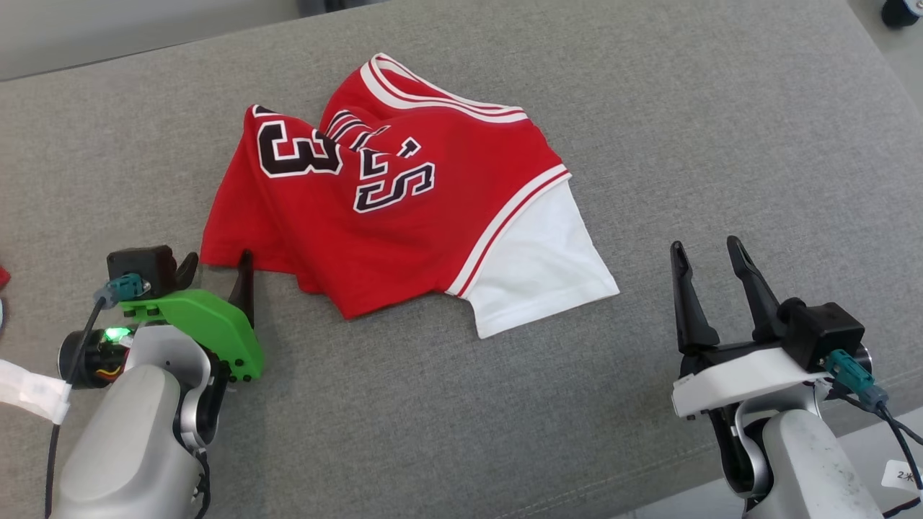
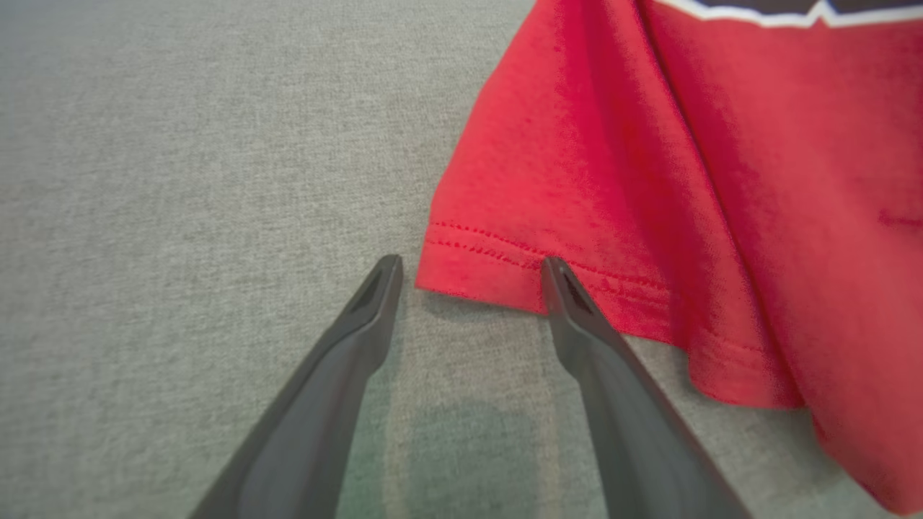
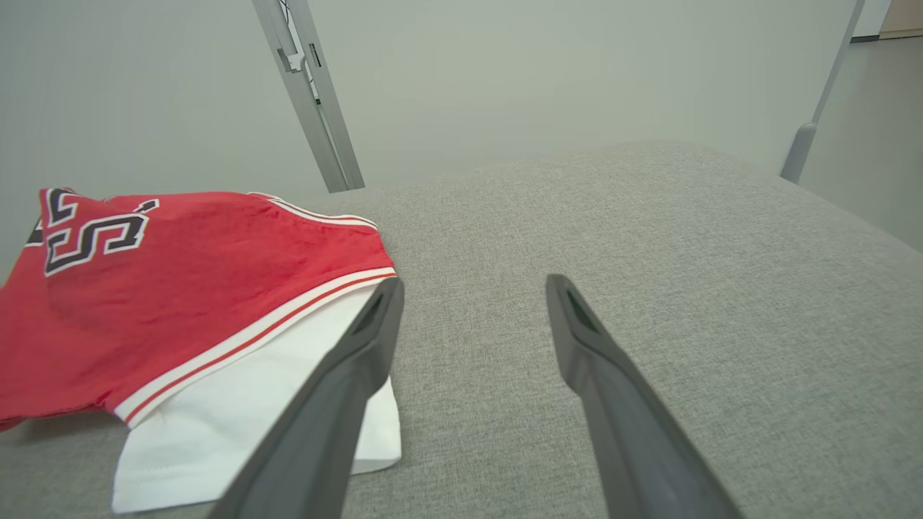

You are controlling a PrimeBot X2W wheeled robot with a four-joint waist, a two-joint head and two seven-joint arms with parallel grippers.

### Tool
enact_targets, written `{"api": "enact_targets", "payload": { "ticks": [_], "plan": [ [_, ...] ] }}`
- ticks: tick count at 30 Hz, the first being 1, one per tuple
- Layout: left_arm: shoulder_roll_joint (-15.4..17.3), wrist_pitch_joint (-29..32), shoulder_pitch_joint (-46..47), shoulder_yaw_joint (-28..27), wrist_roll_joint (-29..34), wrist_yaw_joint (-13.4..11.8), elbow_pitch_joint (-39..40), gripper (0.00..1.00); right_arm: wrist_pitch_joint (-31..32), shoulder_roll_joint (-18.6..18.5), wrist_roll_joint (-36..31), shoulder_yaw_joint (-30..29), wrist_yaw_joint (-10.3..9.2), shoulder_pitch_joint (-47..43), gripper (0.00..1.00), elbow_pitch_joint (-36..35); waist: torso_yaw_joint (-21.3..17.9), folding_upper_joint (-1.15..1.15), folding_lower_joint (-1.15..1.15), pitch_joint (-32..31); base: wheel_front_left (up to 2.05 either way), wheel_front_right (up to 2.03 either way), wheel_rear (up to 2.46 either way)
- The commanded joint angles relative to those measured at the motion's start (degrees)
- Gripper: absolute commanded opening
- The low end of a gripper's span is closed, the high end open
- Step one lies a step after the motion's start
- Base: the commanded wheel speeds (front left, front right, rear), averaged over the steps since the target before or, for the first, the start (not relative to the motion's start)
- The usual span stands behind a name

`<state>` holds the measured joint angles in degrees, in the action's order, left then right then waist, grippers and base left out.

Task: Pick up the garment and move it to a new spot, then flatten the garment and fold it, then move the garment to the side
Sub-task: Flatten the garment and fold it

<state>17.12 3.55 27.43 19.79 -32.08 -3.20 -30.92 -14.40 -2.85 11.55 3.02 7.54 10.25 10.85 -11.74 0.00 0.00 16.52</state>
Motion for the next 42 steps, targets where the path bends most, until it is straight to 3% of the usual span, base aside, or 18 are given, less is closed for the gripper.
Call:
{"api": "enact_targets", "payload": {
  "ticks": [1, 3, 4, 5, 6, 13, 18, 34, 38, 42],
  "plan": [
    [0.29, 0.4, 1.05, -0.12, -0.35, 0.56, -0.37, 1.0, -0.23, -0.08, 0.46, 0.09, -0.1, 0.3, 1.0, -0.16, -1.02, 0.0, 0.0, 0.95, 0.0, 0.0, 0.0],
    [0.07, 0.97, 1.64, -0.37, -1.31, 1.26, -0.88, 1.0, -0.27, -0.08, 0.41, 0.11, -0.1, 0.42, 1.0, -0.21, -1.26, 0.0, 0.0, 1.18, 0.0, 0.0, 0.0],
    [0.03, 1.71, 1.8, -0.23, -1.74, 1.69, -1.39, 0.69, -0.3, -0.08, 0.33, 0.1, -0.1, 0.46, 1.0, -0.24, -1.35, 0.0, 0.0, 1.25, 0.0, 0.0, 0.0],
    [0.21, 1.97, 2.08, -0.12, -1.69, 1.93, -1.61, 0.19, -0.32, -0.08, 0.29, 0.07, -0.1, 0.49, 1.0, -0.25, -1.4, 0.0, 0.0, 1.3, 0.0, 0.0, 0.0],
    [0.34, 1.92, 2.5, -0.29, -2.04, 2.22, -1.73, 0.0, -0.36, -0.08, 0.24, 0.03, -0.1, 0.52, 1.0, -0.27, -1.42, 0.0, 0.0, 1.35, 0.0, 0.0, 0.0],
    [0.18, -4.99, 1.4, -2.44, -2.32, 1.38, 1.85, 0.0, -0.38, -0.09, -0.37, -0.35, -0.1, 0.03, 1.0, 0.09, -0.48, 0.0, 0.0, -0.35, 0.0, 0.0, 0.0],
    [0.82, -7.82, -1.08, -3.29, -1.93, 0.39, 11.87, 0.0, 0.1, -0.09, -1.0, -1.06, -0.1, -1.1, 1.0, 0.0, 1.69, 0.0, 0.0, -2.53, 0.0, 0.0, 0.0],
    [5.64, 4.53, -10.83, -1.06, 1.04, -8.16, 52.32, 0.0, 1.5, -0.1, -1.23, -1.26, -0.1, -2.94, 1.0, -1.7, 3.29, 0.0, 0.0, -5.21, 0.0, 0.0, 0.0],
    [6.92, 7.27, -9.49, -0.88, 2.36, -9.28, 56.47, 0.0, 1.51, -0.08, -1.0, -1.29, -0.1, -2.42, 1.0, -2.31, 2.65, 0.0, 0.0, -4.04, 0.0, 0.0, 0.0],
    [8.71, 8.99, -6.03, -1.81, 2.81, -8.62, 51.26, 0.0, 1.41, -0.07, -0.8, -1.02, -0.1, -1.39, 1.0, -2.82, 1.67, 0.0, 0.0, -1.57, 0.0, 0.0, 0.0]
  ]
}}
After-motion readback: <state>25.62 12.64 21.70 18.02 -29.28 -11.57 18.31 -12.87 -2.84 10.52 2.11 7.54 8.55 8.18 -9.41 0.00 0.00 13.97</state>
